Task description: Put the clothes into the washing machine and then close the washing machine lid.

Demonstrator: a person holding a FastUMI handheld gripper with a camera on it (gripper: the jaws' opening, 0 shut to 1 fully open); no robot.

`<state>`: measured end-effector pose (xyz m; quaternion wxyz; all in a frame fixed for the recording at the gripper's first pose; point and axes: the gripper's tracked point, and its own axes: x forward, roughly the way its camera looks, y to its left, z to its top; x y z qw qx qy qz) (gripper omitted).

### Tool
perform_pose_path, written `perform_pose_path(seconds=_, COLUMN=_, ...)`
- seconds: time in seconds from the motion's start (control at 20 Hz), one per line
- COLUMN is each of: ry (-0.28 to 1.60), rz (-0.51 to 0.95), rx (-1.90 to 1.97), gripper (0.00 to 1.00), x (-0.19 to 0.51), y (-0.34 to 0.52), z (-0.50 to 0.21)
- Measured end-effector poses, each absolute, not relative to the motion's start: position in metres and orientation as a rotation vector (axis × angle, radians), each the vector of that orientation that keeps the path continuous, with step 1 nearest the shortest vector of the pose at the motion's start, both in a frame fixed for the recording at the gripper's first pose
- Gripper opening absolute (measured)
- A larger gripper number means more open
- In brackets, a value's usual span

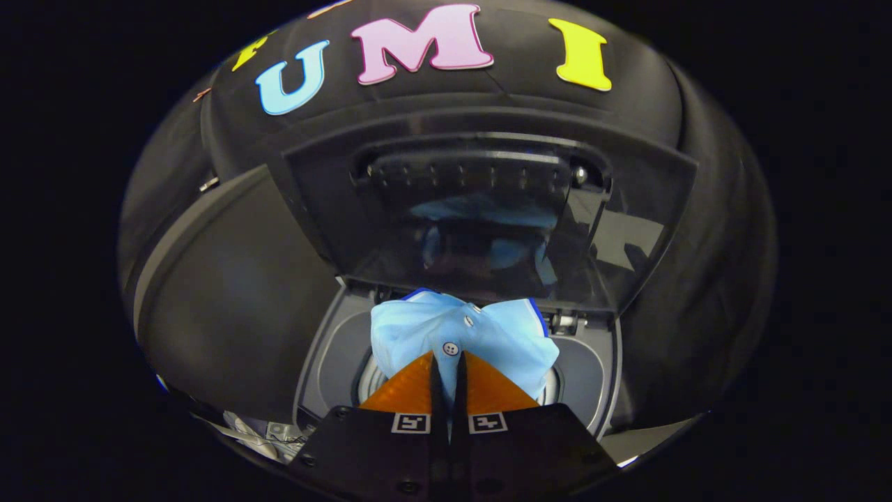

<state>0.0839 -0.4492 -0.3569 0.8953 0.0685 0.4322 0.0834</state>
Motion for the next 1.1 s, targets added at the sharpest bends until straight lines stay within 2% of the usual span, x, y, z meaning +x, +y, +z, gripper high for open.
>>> perform_pose_path(seconds=0.3, ry=1.001, rz=0.112, rx=0.143, gripper=0.05, x=0.085, y=-0.443, z=-0.411)
perform_pose_path(seconds=0.6, ry=1.020, rz=0.041, rx=0.080, gripper=0.05, x=0.084, y=-0.447, z=-0.448)
perform_pose_path(seconds=1.1, ry=1.052, rz=0.040, rx=0.067, gripper=0.05, x=0.071, y=-0.443, z=-0.465)
